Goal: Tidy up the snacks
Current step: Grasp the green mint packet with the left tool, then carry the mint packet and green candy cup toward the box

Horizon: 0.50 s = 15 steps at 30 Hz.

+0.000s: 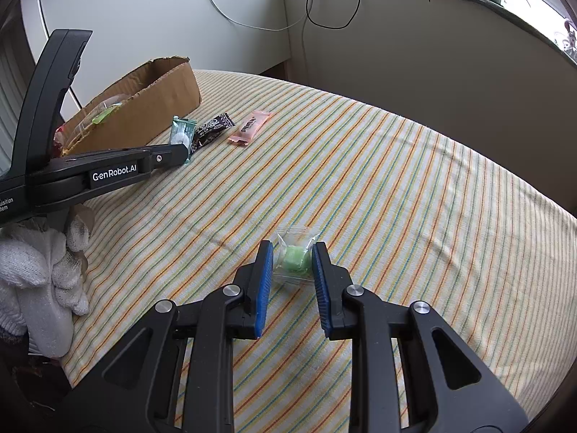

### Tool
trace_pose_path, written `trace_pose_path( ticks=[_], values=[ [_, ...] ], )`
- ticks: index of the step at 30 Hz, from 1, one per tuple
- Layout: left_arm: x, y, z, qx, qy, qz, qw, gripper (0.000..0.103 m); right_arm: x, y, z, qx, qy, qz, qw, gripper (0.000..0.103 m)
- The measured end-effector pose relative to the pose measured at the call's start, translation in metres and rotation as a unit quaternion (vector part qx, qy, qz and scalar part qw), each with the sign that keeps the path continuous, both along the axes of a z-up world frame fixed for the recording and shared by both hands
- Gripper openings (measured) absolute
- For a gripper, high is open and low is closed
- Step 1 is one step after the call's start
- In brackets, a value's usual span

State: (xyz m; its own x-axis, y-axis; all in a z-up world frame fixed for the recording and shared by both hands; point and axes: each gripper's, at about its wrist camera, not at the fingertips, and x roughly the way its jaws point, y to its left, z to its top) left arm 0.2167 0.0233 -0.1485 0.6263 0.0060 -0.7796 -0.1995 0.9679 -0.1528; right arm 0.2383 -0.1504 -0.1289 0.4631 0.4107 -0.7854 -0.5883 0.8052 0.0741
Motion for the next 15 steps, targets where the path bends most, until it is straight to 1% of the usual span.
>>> trace_pose_path(
  ticks=[4,6,10,15],
  values=[
    [0.005,-0.008,-0.001,0.01,0.002,-0.022,0.9997,0.006,0.0,0.0,0.0,0.001,0.001,0.0,1.0,0.023],
    [0.008,-0.011,-0.001,0.017,0.002,-0.022,0.9996,0.006,0.0,-0.001,0.0,0.003,0.002,0.0,1.0,0.023],
    [0.017,-0.01,0.0,0.013,0.005,-0.015,0.9998,0.006,0.0,-0.001,0.0,0.005,0.004,0.001,1.0,0.023],
    [0.025,-0.013,0.0,0.02,0.001,-0.014,0.9997,0.006,0.001,-0.002,0.0,0.01,0.006,0.002,1.0,0.023]
  ],
)
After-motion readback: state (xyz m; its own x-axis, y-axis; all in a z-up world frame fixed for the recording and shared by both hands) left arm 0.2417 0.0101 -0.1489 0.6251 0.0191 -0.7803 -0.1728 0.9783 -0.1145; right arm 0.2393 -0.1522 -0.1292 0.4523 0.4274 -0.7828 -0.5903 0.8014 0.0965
